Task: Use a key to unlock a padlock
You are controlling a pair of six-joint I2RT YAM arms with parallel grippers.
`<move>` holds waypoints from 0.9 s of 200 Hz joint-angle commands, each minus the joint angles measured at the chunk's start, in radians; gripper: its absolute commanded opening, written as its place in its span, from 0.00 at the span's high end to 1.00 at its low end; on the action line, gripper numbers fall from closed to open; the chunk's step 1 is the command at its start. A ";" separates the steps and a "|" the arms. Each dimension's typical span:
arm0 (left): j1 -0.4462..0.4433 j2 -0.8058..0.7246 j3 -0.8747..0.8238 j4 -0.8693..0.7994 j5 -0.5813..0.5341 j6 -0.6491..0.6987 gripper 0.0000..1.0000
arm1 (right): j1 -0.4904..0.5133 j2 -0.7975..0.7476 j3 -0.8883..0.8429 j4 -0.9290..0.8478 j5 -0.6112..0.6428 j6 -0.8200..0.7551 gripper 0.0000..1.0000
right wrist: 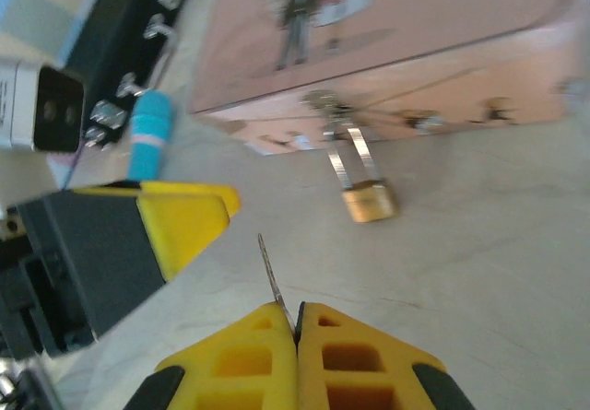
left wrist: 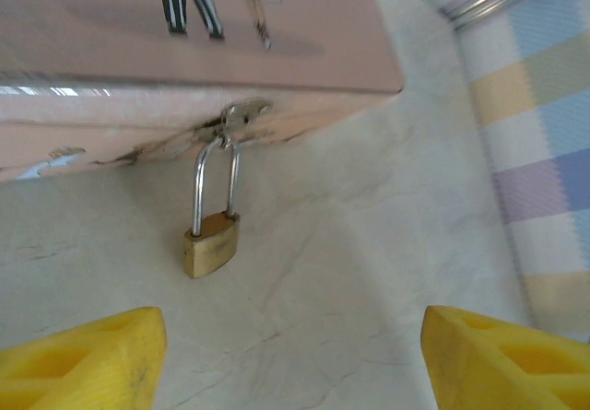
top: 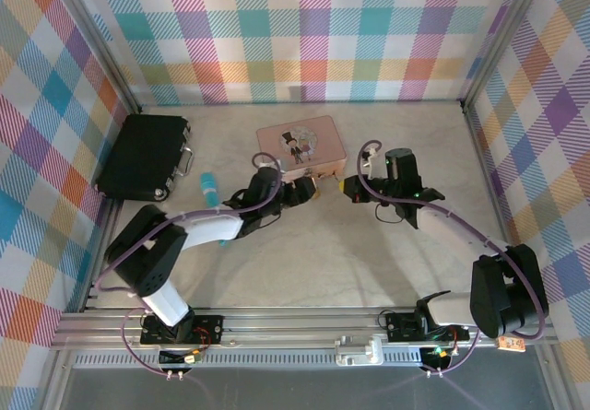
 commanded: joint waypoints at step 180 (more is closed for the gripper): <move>-0.093 0.425 0.324 -0.078 -0.324 0.071 0.46 | -0.145 -0.068 -0.138 0.080 -0.079 0.057 1.00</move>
